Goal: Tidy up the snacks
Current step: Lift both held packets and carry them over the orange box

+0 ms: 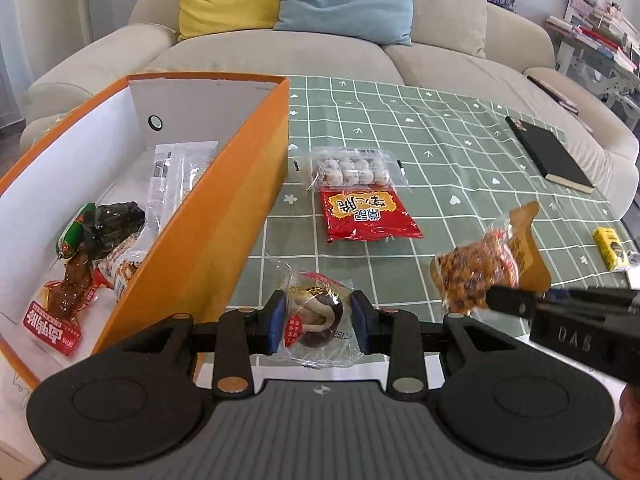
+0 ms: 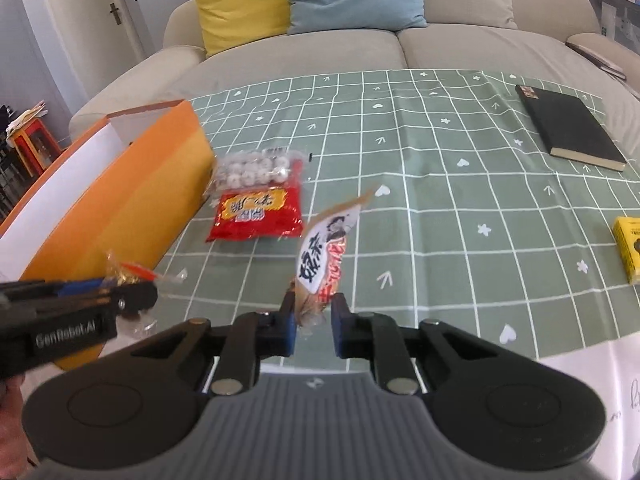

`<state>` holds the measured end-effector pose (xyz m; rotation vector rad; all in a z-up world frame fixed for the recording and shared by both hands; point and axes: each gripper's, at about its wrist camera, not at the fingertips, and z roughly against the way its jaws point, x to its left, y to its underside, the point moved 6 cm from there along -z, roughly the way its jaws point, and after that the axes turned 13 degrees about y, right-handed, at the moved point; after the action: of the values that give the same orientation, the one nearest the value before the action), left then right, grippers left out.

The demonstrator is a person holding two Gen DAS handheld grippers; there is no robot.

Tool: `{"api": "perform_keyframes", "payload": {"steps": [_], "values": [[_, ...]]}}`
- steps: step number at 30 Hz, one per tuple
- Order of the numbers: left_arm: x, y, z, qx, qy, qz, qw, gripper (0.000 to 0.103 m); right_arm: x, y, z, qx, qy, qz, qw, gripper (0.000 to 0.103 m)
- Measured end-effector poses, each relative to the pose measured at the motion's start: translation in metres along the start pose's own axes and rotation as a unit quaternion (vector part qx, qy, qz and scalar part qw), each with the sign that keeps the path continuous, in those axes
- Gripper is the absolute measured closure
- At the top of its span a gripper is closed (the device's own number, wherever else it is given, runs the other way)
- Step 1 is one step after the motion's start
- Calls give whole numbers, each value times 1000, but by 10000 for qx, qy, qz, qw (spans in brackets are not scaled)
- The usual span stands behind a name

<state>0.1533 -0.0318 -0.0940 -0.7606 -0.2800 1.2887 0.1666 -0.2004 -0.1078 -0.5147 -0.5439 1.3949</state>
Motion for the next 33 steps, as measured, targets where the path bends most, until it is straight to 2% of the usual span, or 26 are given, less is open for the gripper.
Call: {"api": "perform_keyframes", "payload": {"steps": [7,8,12,15,17,21,25,30,33], "values": [[-1,-2,22,-199,31,54,9998,64,7,3,27,-213,-187,31,9996,90],[-1,-4,26,-250,36,69,9997,64,8,2,32,-266,-219,31,9994,94],[-1,-12,42,-475,72,96,9988,64,15,-3,53,-500,-328,80,9982,97],[1,-19,53,-593,101,147,9981,65,19,-11,68,-669,-432,75,9968,103],[2,-22,60,-676,104,174,9975,64,23,-15,76,-684,-591,21,9959,103],[8,-27,70,-765,78,237,9968,65,37,-27,93,-999,-661,199,9926,103],[13,-28,73,-772,84,308,9965,65,50,-36,101,-1134,-744,321,9902,103],[13,-11,60,-453,342,399,9976,65,38,-22,76,-775,-725,271,9940,103],[9,6,46,-151,360,341,9987,65,25,-2,52,-348,-582,294,9973,100]]}}
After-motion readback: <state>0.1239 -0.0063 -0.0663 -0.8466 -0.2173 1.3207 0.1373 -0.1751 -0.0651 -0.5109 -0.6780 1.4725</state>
